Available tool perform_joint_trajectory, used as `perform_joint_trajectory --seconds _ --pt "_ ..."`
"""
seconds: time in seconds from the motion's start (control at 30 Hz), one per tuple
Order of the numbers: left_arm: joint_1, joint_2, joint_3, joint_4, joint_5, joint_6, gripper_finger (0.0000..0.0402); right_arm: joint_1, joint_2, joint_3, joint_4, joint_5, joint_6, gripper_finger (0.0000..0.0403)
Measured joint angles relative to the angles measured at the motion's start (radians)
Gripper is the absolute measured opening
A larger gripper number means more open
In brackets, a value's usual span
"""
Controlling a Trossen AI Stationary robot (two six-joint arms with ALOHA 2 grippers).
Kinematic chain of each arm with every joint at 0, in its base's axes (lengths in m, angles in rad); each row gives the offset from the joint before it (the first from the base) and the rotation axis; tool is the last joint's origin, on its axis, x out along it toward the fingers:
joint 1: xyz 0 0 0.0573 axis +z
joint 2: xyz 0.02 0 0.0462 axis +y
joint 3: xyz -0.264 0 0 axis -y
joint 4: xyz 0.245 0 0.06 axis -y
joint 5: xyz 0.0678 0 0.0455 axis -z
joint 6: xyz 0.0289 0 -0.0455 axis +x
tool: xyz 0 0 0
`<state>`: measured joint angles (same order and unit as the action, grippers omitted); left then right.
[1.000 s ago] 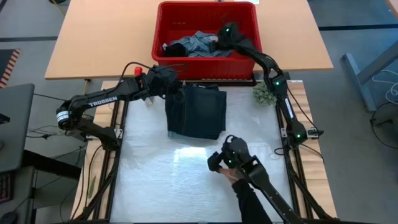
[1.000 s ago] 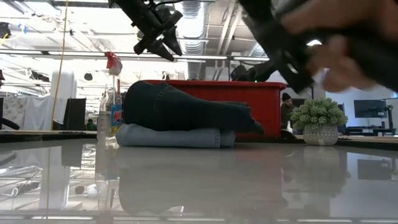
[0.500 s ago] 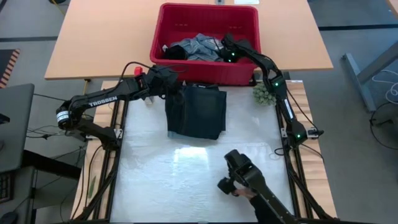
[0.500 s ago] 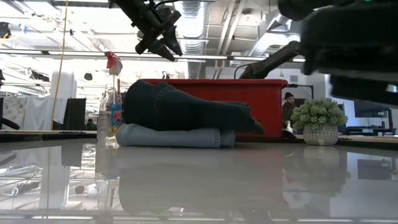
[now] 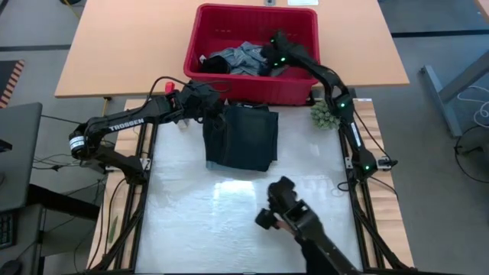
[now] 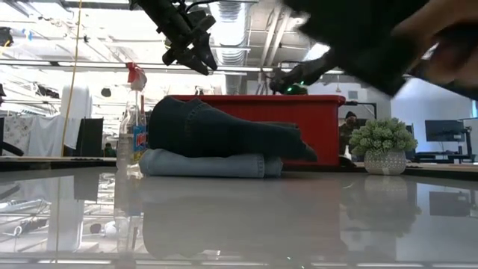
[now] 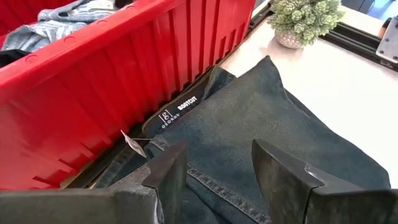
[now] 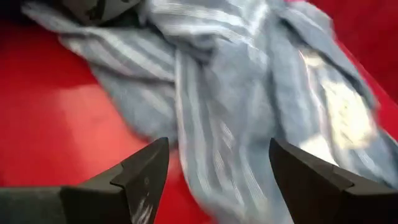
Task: Fold Laundry from Bin
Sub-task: Fold the blue long sleeve on the table
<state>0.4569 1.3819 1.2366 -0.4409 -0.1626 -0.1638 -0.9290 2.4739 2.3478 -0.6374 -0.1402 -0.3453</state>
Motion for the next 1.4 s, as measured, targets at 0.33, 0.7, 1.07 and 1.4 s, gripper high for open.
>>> perform_joint_trajectory --seconds 0.33,0.7,1.07,1.4 --pt "0.004 0.0 0.0 -0.026 -0.003 -0.019 0.0169 0.085 0.158 0.01 0.282 0.151 -0.063 0.0307" --pt "0.001 0.0 0.0 -0.028 0.001 -0.109 0.0169 0.068 0.158 0.006 0.282 0.131 -0.025 0.0116" --pt "-0.025 0.0 0.0 -0.071 -0.006 -0.138 0.0169 0.015 0.023 0.006 0.275 -0.092 0.039 0.0024" --pt "-0.033 0.0 0.0 -0.064 -0.062 -0.072 0.0169 -0.083 -0.243 0.007 0.338 -0.453 0.263 0.0024"
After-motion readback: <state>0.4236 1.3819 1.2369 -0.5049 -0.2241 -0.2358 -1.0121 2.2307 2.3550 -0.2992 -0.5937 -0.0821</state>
